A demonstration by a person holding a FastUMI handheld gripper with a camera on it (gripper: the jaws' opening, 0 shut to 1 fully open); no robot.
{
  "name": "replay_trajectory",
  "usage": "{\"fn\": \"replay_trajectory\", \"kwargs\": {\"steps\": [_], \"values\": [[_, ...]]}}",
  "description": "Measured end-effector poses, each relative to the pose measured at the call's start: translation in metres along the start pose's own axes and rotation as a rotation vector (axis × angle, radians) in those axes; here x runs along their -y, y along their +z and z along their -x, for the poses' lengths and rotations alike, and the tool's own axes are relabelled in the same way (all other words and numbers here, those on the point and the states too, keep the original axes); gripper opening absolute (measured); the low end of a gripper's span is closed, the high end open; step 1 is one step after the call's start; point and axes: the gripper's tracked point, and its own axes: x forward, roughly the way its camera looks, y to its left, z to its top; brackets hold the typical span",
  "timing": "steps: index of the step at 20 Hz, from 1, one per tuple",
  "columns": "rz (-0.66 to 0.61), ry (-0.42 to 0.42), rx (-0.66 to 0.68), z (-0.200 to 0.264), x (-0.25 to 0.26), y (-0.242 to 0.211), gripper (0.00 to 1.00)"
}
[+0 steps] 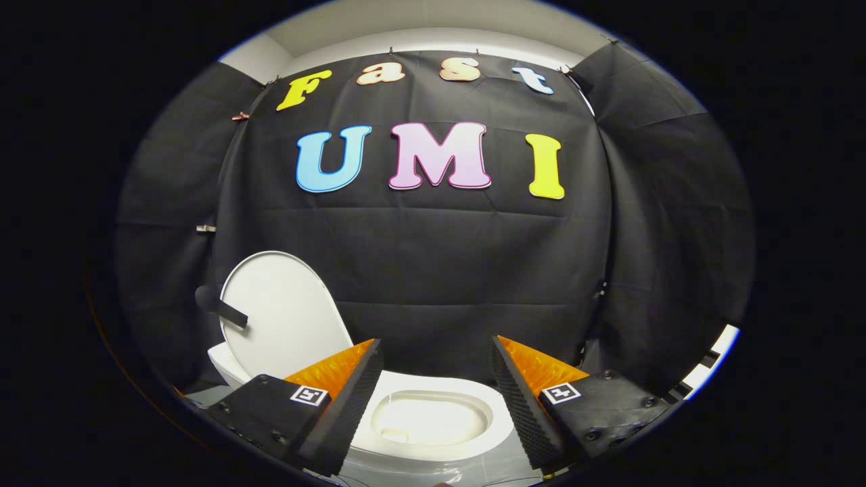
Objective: Open the toilet lid.
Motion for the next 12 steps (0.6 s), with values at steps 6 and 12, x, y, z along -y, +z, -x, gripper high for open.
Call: {"fn": "replay_trajectory", "kwargs": {"steps": [6,12], "values": [[0.011,-0.006,0.006,0.0011,0.0031,0.0033,0.99],[0.027,-0.004,0.009,0.0014,0.0031,0.0025,0.99]]}}
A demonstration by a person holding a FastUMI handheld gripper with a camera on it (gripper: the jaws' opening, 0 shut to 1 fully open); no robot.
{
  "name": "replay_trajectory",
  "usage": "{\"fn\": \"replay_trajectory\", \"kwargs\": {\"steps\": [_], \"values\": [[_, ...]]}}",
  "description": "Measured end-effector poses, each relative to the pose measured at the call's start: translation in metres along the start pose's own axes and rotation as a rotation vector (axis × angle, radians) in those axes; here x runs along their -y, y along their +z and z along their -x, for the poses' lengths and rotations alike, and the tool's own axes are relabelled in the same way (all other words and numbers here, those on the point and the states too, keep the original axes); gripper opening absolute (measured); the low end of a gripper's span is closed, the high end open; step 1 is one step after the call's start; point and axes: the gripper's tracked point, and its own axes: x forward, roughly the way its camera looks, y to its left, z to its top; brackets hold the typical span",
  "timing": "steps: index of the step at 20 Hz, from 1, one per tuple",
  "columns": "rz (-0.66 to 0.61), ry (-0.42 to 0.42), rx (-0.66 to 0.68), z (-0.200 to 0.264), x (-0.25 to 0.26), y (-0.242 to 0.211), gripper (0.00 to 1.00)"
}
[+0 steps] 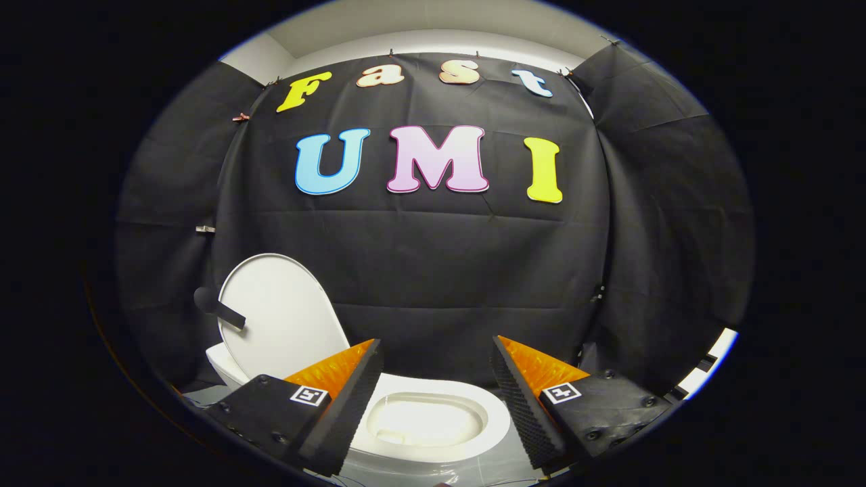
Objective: Open the toilet lid.
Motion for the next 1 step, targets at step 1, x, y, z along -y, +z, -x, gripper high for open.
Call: {"fn": "replay_trajectory", "kwargs": {"steps": [1], "values": [[0.005,0.002,0.002,0.0004,-0.0003,0.0002,0.99]]}}
